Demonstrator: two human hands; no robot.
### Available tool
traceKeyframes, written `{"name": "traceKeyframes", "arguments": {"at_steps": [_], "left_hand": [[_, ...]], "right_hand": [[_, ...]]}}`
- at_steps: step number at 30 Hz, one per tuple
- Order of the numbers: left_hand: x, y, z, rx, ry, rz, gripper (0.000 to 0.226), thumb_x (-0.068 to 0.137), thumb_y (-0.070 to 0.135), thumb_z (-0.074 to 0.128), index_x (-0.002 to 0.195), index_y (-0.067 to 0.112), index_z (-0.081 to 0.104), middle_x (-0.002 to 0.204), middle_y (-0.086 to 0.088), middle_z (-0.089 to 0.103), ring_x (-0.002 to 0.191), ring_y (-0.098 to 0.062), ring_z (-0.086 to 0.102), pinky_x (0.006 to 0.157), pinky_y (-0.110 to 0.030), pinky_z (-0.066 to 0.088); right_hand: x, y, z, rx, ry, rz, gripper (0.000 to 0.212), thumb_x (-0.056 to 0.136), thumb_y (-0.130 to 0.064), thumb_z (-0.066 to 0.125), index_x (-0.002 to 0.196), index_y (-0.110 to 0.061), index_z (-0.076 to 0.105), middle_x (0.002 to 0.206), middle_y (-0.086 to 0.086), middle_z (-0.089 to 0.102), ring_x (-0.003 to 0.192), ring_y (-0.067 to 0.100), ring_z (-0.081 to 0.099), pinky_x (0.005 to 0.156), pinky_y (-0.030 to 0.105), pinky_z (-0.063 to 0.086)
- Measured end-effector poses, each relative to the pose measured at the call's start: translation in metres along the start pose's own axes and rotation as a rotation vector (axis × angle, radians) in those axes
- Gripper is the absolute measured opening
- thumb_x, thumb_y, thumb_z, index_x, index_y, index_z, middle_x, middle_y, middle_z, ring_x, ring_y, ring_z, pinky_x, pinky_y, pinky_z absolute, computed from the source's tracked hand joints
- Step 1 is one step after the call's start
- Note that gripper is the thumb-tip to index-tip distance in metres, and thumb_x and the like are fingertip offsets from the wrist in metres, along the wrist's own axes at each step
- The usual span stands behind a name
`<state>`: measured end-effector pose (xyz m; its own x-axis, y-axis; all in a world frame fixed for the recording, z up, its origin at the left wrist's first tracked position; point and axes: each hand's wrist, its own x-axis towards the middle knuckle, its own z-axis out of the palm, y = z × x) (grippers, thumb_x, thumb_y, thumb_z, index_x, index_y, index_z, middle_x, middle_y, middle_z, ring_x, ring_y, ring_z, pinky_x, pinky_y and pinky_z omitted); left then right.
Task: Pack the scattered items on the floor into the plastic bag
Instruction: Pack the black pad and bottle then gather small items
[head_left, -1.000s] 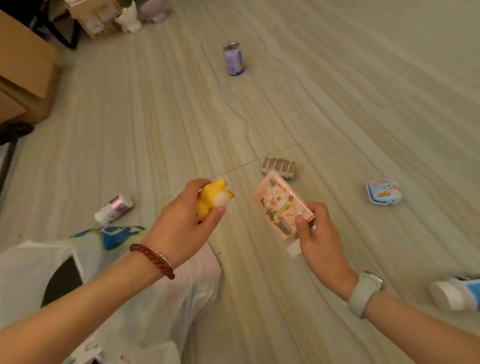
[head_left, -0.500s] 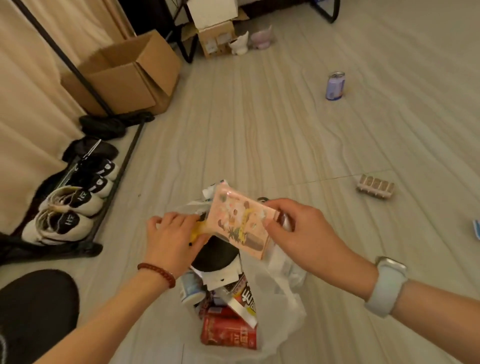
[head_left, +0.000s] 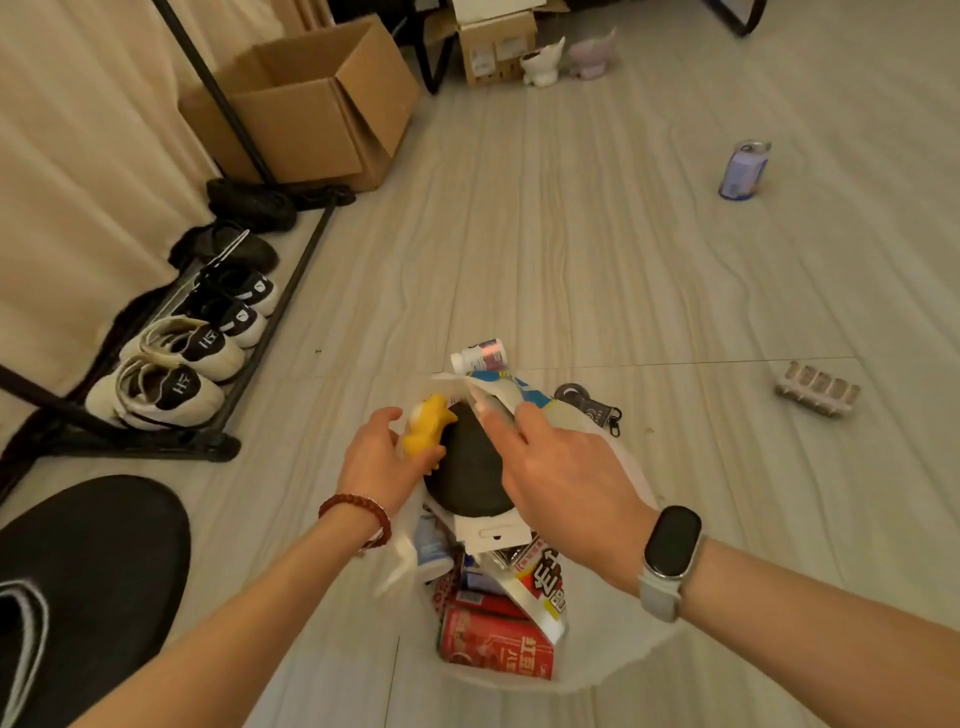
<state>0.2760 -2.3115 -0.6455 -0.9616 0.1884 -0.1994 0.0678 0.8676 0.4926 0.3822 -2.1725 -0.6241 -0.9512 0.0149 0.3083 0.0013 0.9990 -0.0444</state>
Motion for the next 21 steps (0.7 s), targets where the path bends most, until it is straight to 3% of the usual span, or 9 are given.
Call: {"name": "traceKeyframes", "arguments": {"at_steps": [3,6,9,13,16,19,21], "left_hand": [[0.003,0.008,-0.004,-0.004,0.095,0.07,0.041,0.078,0.026,0.069,0.114,0.014,0.054,0.101,-0.005,0.05,0.086,-0.016,0.046,0.072,-0.024,0.034],[0.013,0.01,-0.017,-0.026,0.153,0.103,0.023,0.082,0.018,0.064,0.103,0.01,0.063,0.09,-0.004,0.053,0.083,-0.018,0.049,0.072,-0.024,0.035],[0.017,0.01,-0.031,-0.097,0.209,0.113,0.013,0.083,0.014,0.063,0.093,0.009,0.067,0.084,-0.003,0.059,0.077,-0.015,0.05,0.074,-0.025,0.038],[0.017,0.022,-0.041,-0.184,0.271,0.193,0.002,0.08,0.012,0.065,0.082,0.013,0.066,0.071,0.006,0.055,0.068,-0.01,0.049,0.073,-0.027,0.04],[0.013,0.028,-0.03,-0.011,0.159,0.244,0.014,0.084,0.022,0.061,0.094,0.013,0.065,0.084,0.001,0.055,0.076,-0.015,0.049,0.074,-0.03,0.043],[0.006,0.031,-0.023,0.16,0.175,0.281,0.033,0.084,0.034,0.059,0.113,0.018,0.057,0.11,-0.004,0.05,0.1,-0.022,0.051,0.086,-0.034,0.043],[-0.001,0.046,-0.022,0.201,0.262,0.391,0.037,0.084,0.034,0.059,0.117,0.017,0.055,0.121,-0.008,0.048,0.113,-0.026,0.045,0.096,-0.041,0.037]], "right_hand": [[-0.014,0.013,0.01,-0.048,-0.071,-0.009,0.059,0.047,-0.014,0.085,0.102,-0.01,0.066,0.069,0.004,0.058,0.032,0.014,0.046,0.027,0.022,0.028],[-0.014,0.028,0.014,-0.101,-0.127,0.037,0.056,0.045,-0.016,0.087,0.098,-0.011,0.067,0.069,0.004,0.059,0.031,0.014,0.047,0.029,0.021,0.023],[-0.008,0.034,0.019,-0.045,-0.186,0.1,0.049,0.065,-0.014,0.078,0.11,-0.01,0.058,0.088,0.008,0.06,0.042,0.017,0.054,0.035,0.024,0.027],[0.002,0.027,0.023,0.129,-0.192,0.127,0.03,0.089,-0.007,0.052,0.117,-0.008,0.042,0.108,0.012,0.045,0.058,0.021,0.046,0.048,0.03,0.041],[-0.007,0.026,0.024,0.16,-0.288,0.116,0.027,0.093,-0.017,0.048,0.118,-0.008,0.042,0.117,0.012,0.044,0.084,0.025,0.056,0.061,0.032,0.048],[-0.032,0.035,0.019,0.168,-0.12,-0.067,0.037,0.083,-0.028,0.059,0.116,-0.013,0.052,0.109,0.009,0.061,0.095,0.024,0.062,0.07,0.032,0.054],[-0.046,0.054,0.013,0.112,-0.012,-0.119,0.036,0.082,-0.029,0.049,0.116,-0.018,0.05,0.11,0.006,0.064,0.104,0.023,0.06,0.082,0.032,0.051]]}}
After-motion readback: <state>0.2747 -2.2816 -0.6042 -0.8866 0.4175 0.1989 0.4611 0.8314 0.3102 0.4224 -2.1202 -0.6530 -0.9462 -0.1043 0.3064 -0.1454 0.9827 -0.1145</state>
